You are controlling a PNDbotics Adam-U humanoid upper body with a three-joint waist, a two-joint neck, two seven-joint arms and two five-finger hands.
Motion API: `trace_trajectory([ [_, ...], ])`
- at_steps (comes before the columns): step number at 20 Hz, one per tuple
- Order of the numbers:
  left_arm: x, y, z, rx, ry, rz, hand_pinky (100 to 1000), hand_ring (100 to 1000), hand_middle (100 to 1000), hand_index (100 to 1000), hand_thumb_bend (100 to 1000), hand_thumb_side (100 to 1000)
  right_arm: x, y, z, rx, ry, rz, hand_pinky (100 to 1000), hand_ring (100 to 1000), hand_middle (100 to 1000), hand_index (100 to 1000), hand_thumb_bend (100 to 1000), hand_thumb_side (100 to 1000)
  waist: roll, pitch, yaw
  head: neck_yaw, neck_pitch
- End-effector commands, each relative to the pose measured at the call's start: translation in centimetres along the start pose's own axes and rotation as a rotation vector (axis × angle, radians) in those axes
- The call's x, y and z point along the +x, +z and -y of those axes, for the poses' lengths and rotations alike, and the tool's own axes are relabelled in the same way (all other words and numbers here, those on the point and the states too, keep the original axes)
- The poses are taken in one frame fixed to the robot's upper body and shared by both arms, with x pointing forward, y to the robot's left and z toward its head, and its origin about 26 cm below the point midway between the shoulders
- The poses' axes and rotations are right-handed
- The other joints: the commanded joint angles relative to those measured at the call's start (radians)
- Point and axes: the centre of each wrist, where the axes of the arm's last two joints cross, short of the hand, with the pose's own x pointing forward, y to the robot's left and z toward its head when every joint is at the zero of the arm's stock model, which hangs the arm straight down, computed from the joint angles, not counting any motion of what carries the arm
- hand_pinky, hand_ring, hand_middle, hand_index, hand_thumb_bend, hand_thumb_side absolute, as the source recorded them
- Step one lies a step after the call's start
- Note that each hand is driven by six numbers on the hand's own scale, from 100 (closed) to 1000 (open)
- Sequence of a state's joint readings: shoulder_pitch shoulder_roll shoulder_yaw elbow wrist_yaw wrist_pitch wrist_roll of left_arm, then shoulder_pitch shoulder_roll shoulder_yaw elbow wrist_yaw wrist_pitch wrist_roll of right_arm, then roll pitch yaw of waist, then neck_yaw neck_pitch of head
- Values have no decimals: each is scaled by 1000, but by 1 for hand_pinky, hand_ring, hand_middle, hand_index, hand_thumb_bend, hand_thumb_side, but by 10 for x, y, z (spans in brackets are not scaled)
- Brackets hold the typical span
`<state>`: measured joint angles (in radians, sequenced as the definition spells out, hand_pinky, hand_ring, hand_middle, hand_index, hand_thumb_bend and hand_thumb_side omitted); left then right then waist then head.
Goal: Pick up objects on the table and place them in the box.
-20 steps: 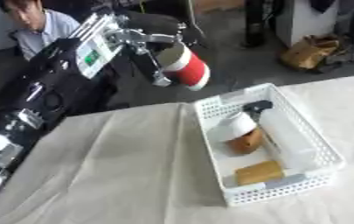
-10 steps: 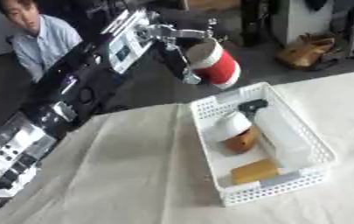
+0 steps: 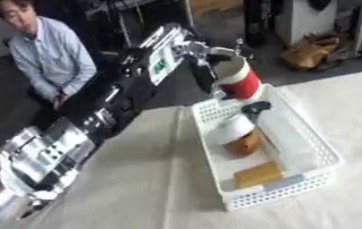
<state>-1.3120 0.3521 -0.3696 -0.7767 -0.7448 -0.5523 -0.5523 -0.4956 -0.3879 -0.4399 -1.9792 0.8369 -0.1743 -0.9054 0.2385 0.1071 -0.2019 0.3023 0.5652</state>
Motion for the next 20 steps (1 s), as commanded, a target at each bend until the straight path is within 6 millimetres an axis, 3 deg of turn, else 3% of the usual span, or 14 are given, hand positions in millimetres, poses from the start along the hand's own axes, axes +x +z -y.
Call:
trace_trajectory([
  [1, -11, 4, -6, -386, -243, 196, 232, 433, 478, 626, 179, 225, 6, -9, -2, -34, -37, 16, 713, 787, 622, 609, 100, 666, -13, -7, -4, 11, -9],
  [5, -17, 4, 6, -435, -225, 154, 242, 459, 483, 629, 158, 211, 6, -10, -2, -38, -41, 12, 713, 787, 622, 609, 100, 664, -13, -1, -13, 14, -12],
  [7, -19, 3, 11, -443, -208, 149, 307, 528, 541, 698, 151, 270, 6, -10, -2, -40, -41, 10, 712, 787, 622, 608, 100, 663, -13, 1, -16, 15, -12],
  [8, -19, 2, 14, -445, -201, 152, 402, 620, 636, 800, 172, 434, 6, -10, -2, -41, -41, 10, 712, 787, 622, 608, 100, 663, -13, 2, -16, 14, -12],
  [9, -17, -2, 19, -448, -187, 164, 433, 653, 669, 834, 174, 482, 6, -10, -2, -42, -43, 9, 712, 787, 622, 608, 100, 663, -13, 3, -17, 15, -12],
  [10, -16, -5, 22, -446, -173, 176, 576, 784, 797, 936, 188, 648, 6, -10, -2, -42, -44, 9, 712, 787, 622, 608, 100, 663, -13, 4, -18, 15, -13],
  [11, -14, -8, 24, -428, -155, 199, 583, 786, 803, 939, 183, 666, 7, -10, -2, -43, -45, 8, 712, 787, 622, 608, 100, 663, -13, 6, -20, 15, -12],
  [12, -12, -10, 24, -411, -142, 216, 557, 775, 811, 954, 100, 744, 7, -11, -3, -44, -46, 7, 712, 788, 622, 608, 100, 663, -13, 6, -20, 16, -12],
  [16, -6, -16, 19, -272, -59, 314, 584, 811, 833, 989, 100, 837, 8, -10, -3, -45, -52, 3, 714, 787, 622, 608, 100, 662, -13, 10, -26, 19, -12],
  [18, -4, -16, 16, -234, -40, 340, 639, 852, 866, 1000, 100, 915, 8, -10, -4, -45, -55, 2, 714, 788, 622, 608, 100, 659, -13, 11, -27, 20, -12],
  [20, -3, -17, 15, -201, -20, 366, 631, 847, 860, 1000, 100, 900, 8, -10, -4, -45, -58, 1, 714, 787, 622, 608, 100, 662, -13, 12, -28, 22, -13],
])
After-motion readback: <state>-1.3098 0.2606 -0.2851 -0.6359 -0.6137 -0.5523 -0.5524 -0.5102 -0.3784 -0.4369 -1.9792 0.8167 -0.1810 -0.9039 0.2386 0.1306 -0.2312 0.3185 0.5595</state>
